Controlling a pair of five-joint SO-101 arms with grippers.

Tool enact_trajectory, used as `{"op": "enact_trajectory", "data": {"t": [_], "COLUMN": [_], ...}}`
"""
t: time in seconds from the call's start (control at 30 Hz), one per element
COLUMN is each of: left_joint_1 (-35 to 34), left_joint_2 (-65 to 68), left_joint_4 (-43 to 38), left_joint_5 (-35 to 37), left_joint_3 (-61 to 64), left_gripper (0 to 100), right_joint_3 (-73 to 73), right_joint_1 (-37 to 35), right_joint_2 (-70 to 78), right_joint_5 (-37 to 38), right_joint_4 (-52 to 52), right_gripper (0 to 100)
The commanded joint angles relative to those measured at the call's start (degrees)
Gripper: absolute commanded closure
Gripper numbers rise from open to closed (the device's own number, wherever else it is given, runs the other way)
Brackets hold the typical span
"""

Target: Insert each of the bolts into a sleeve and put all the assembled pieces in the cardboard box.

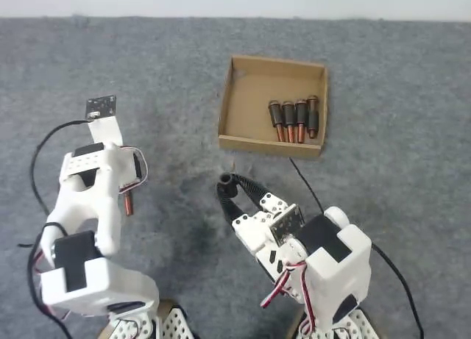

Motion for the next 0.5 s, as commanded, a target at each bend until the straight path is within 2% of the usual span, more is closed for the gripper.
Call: {"op": "enact_trajectory", "data": {"t": [0.0,0.1,0.23,0.47], "left_joint_1": [0.4,1.2,4.5,15.5], "left_joint_2": [-4.2,-6.0,-14.9,-35.9], "left_joint_4": [-1.2,-1.2,-1.4,-1.6], "left_joint_5": [-0.3,-0.3,-0.2,-0.2], "left_joint_3": [-0.7,-0.7,1.2,7.3], "left_gripper": [99,99,99,99], "right_joint_3": [1.6,1.6,1.5,1.5], "right_joint_1": [0.1,0.0,-0.2,1.0], "right_joint_2": [-1.0,-1.0,-0.8,-0.7], "right_joint_5": [0.9,1.0,1.1,1.1], "right_joint_4": [-1.9,-1.9,-1.8,-1.8], "right_gripper": [99.1,99.1,99.1,99.1]}}
